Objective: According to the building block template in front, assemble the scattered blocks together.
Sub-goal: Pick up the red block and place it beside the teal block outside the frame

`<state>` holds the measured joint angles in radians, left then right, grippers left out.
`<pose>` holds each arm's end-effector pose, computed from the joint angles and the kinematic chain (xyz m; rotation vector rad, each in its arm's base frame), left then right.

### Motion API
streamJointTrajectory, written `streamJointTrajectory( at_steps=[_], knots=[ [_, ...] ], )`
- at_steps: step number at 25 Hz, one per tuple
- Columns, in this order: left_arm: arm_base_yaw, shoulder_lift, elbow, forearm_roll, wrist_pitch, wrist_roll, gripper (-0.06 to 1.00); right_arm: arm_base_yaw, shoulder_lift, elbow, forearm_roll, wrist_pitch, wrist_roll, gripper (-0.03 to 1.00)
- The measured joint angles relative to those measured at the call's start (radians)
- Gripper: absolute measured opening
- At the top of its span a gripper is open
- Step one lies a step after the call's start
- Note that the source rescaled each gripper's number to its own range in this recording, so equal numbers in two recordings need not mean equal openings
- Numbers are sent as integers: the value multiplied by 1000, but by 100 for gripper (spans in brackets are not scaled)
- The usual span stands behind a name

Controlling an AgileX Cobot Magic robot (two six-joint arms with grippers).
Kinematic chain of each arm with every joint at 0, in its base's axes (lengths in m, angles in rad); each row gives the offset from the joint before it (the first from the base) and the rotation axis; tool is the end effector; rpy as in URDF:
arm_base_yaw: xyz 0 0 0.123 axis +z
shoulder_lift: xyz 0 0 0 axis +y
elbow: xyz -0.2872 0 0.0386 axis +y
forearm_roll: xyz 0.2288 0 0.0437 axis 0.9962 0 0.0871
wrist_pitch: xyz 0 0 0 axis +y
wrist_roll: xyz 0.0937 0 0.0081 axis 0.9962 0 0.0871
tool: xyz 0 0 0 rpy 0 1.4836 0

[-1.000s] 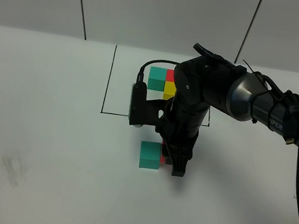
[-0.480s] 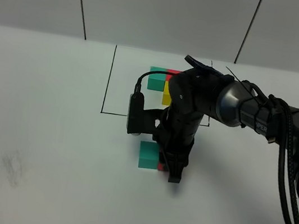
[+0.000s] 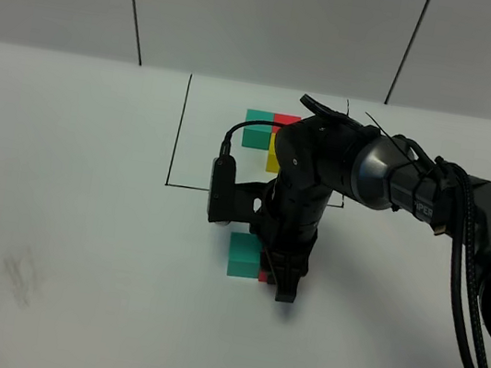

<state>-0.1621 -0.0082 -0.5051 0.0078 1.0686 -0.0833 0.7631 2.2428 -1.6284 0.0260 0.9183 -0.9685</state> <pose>-0.0253 0.0048 0.2672 0.0800 2.0404 -0.1444 0.3115 0.3006 0.1342 -2.2818 1.9702 0.0131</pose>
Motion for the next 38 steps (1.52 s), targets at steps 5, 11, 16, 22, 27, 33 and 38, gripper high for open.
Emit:
streamJointTrajectory(
  at_steps=[5,11,16,22,27,33,38],
  knots=[
    [0,0,0,0,0,0,53,-10,1,-2,10,3,20,1],
    [0,0,0,0,0,0,53,-12,1,-2,14,4,26,1],
    [0,0,0,0,0,0,53,-12,1,-2,14,3,26,1],
    [0,0,0,0,0,0,53,-12,1,-2,13,3,32,1],
    [0,0,0,0,0,0,53,-12,1,-2,8,0,71,5],
    [0,0,0,0,0,0,53,-15,-20,-2,-11,-3,128,37],
    [0,0,0,0,0,0,53,-22,-92,-2,-14,81,220,58]
  ],
)
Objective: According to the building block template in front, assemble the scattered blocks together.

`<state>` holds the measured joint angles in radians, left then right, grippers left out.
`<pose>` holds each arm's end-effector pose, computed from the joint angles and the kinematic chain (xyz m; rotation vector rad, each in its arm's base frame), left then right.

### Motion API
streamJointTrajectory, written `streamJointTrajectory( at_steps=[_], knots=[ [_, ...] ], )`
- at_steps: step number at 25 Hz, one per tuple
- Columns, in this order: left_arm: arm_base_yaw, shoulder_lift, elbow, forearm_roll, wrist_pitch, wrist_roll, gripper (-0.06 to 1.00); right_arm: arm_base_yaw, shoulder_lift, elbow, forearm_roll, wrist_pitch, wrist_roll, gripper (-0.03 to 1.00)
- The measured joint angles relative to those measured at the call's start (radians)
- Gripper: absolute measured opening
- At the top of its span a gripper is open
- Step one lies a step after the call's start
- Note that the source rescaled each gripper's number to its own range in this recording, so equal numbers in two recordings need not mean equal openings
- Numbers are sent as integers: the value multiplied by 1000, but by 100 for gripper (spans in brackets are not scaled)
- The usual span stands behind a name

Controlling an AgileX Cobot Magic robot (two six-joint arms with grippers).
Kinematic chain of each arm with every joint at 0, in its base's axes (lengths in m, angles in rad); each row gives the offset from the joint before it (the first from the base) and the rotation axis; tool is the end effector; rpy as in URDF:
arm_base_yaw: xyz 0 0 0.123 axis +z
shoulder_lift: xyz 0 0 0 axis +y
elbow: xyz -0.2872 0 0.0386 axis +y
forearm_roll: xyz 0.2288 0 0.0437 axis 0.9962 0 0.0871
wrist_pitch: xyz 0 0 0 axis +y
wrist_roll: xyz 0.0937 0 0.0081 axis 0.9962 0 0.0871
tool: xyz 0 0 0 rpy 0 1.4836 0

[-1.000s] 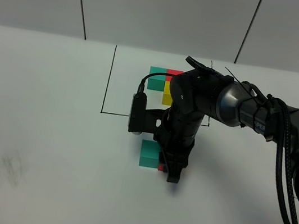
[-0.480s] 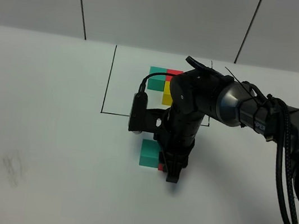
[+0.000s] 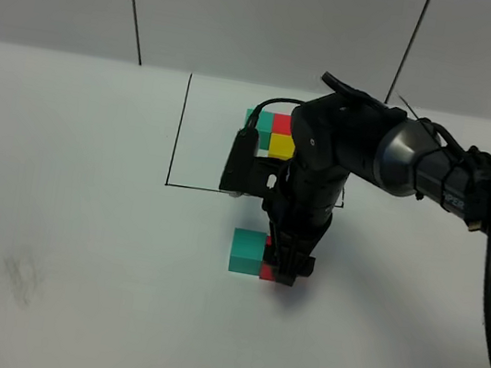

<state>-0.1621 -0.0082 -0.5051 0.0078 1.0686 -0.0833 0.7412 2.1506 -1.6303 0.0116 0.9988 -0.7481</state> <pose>-0.0253 0.0048 0.2672 0.0800 2.0404 -0.1444 0.3113 0.2862 0.1731 -2.0287 2.2136 0.0146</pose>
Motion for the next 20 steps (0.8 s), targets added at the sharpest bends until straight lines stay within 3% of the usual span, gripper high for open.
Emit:
streamJointTrajectory(
  at_steps=[3,7,16,20],
  knots=[
    [0,0,0,0,0,0,53,-21,-46,0,-12,91,196,69],
    [0,0,0,0,0,0,53,-91,-87,0,-34,204,519,76],
    [0,0,0,0,0,0,53,-261,-246,207,-99,201,864,77],
    [0,0,0,0,0,0,53,-316,-406,408,-115,78,934,77]
  ],
)
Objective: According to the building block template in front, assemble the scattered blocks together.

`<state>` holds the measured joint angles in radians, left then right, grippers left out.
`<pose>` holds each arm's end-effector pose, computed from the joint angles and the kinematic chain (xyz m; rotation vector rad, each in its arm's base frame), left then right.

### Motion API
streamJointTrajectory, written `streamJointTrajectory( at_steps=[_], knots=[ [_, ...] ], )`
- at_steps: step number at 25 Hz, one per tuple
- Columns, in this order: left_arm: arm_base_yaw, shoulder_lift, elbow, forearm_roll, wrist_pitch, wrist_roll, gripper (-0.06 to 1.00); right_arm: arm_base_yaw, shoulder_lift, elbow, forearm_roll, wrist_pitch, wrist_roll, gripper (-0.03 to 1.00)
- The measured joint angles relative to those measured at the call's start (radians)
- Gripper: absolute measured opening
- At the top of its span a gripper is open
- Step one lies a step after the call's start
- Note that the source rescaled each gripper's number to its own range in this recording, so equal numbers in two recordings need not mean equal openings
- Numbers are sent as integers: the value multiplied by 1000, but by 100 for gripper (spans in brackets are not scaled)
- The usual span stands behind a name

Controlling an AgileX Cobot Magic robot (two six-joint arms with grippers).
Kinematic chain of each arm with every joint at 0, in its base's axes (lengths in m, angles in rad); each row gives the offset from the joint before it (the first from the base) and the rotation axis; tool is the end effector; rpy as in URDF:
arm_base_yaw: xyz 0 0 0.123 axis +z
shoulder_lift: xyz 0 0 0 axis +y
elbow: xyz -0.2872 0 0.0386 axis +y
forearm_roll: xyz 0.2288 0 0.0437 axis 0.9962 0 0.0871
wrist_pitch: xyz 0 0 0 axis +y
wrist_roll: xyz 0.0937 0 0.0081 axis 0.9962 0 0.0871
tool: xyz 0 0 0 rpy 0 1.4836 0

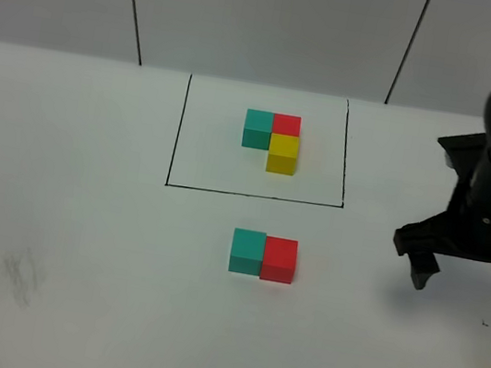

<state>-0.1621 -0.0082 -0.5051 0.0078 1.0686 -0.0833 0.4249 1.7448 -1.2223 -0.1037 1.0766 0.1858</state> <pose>-0.0253 0.0048 0.2672 0.0800 2.0404 -0.1444 0.2891 0.1214 0.2294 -0.4349 3.0246 -0.1082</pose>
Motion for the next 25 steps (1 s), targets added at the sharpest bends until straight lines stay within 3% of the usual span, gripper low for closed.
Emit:
streamJointTrajectory(
  at_steps=[5,10,15,25],
  knots=[
    [0,0,0,0,0,0,53,-85,-203,246,-37,-163,94,77],
    [0,0,0,0,0,0,53,-202,-273,402,-39,-265,112,77],
    [0,0,0,0,0,0,53,-262,-272,455,-1,-352,62,77],
    [0,0,0,-1,0,0,53,-266,-161,499,-5,-502,51,77]
  ],
)
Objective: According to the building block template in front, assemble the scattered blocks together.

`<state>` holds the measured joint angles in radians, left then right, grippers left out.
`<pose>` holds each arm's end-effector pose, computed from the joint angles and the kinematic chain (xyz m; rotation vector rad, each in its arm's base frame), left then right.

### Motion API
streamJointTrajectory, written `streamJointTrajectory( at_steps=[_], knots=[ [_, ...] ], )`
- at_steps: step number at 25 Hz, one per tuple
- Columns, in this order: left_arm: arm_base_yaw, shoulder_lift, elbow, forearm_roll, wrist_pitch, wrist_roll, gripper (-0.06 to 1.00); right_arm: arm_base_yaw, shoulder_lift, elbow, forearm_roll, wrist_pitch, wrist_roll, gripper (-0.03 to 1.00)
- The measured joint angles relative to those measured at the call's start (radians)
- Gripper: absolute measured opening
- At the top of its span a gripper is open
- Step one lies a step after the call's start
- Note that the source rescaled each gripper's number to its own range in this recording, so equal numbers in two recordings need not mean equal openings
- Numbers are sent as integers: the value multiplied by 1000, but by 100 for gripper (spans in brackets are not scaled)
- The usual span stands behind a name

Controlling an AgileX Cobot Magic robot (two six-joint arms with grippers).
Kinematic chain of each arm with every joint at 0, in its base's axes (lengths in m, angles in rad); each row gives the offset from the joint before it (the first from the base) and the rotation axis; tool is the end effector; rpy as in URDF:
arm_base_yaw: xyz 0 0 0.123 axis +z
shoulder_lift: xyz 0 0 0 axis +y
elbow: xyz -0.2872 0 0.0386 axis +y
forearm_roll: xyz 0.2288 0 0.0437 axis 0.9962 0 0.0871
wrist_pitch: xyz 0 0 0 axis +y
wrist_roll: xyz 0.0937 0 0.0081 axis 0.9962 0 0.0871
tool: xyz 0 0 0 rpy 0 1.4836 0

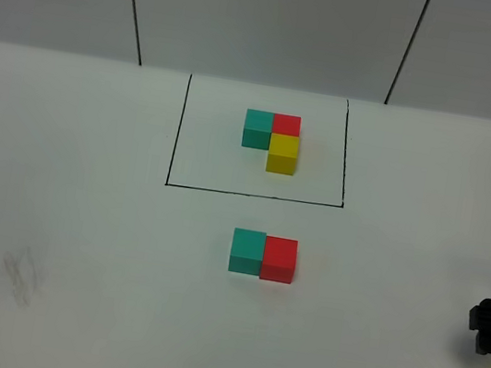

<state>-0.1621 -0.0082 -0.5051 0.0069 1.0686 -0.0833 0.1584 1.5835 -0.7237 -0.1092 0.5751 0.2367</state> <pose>-0.0253 0.0047 0.2672 0.0800 2.0404 -0.1455 0.2434 0.0332 0.1733 -0.0098 2.9093 -0.0355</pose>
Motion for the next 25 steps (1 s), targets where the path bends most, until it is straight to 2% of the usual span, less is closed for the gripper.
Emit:
streamJointTrajectory(
  at_steps=[12,14,16,17,20,21,22,25],
  knots=[
    [0,0,0,0,0,0,53,-29,112,3,-7,-25,27,77],
    [0,0,0,0,0,0,53,-31,114,7,-7,-26,27,74],
    [0,0,0,0,0,0,53,-32,117,8,-7,-25,27,66],
    [0,0,0,0,0,0,53,-32,117,8,-7,-26,27,59],
    [0,0,0,0,0,0,53,-32,117,8,-7,-26,27,23],
    [0,0,0,0,0,0,53,-32,117,8,-7,-26,27,6],
    [0,0,0,0,0,0,53,-32,117,8,-5,-26,29,1],
    [0,0,0,0,0,0,53,-32,117,8,-5,-26,29,2]
  ],
)
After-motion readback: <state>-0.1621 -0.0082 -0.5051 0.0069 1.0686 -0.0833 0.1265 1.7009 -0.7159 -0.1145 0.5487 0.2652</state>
